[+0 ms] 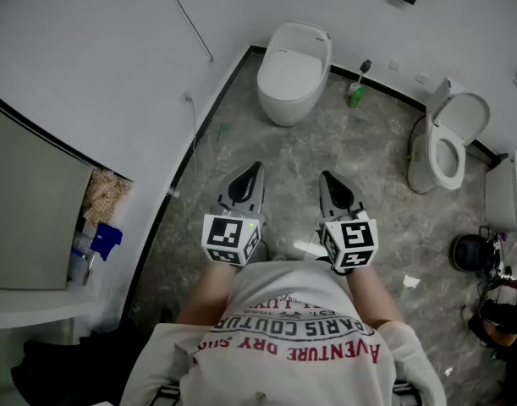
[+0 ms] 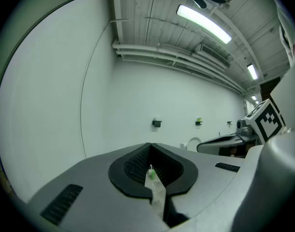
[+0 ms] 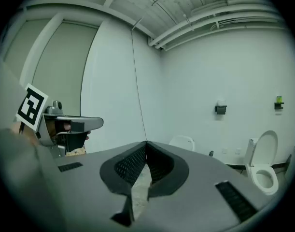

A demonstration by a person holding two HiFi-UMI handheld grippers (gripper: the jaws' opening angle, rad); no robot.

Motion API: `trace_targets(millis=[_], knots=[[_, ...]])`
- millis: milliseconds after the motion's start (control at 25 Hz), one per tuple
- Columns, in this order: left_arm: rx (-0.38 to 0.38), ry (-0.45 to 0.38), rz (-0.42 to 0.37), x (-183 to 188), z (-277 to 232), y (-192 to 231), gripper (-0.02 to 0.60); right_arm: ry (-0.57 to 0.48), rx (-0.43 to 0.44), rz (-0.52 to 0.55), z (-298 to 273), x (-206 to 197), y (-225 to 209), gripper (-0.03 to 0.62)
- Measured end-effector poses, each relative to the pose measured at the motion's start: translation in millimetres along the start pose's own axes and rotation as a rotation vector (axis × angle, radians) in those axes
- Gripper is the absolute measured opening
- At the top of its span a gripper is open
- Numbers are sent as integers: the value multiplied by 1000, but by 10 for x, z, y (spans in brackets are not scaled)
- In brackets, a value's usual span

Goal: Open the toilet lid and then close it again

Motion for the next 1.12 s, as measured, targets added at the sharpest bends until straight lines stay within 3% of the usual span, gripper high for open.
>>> trace_targets(millis=[680,1120], knots=[[14,0,45,-132,211,228,8,19,11,-19,-38,-72,273,15],[69,25,55,-146,72,589,8,53,59,-32,-438,-129,289,15]])
Point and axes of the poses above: the fingertips, and each gripper's own axes: z backward along the fingers, y to its left, x out of its top, the point moved 1 cm from there along z, backward along the fingers, and after that the axes turned 12 degrees about z, right-handed, at the moved point
